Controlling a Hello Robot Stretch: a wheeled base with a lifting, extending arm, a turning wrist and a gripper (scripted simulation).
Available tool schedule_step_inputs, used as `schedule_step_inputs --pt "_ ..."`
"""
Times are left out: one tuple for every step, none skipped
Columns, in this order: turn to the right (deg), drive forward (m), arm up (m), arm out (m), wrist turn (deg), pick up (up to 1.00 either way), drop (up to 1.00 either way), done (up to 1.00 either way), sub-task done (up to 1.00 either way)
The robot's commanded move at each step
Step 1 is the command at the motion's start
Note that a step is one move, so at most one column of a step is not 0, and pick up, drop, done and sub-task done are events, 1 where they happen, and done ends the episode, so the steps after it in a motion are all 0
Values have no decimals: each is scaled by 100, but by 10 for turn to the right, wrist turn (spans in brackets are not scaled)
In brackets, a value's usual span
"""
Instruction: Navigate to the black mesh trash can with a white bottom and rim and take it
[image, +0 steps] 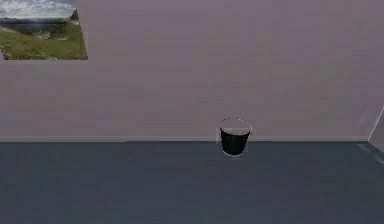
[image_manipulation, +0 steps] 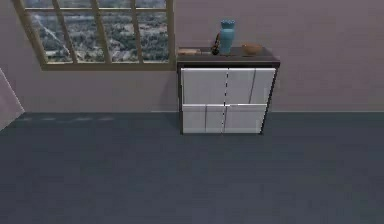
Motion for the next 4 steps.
schedule_step_inputs --pt "120 0 0 0 0 0 0 0 0" --pt "0 30 0 0 0 0 0 0 0" --pt "-150 0 0 0 0 0 0 0 0" --pt "0 90 0 0 0 0 0 0 0"
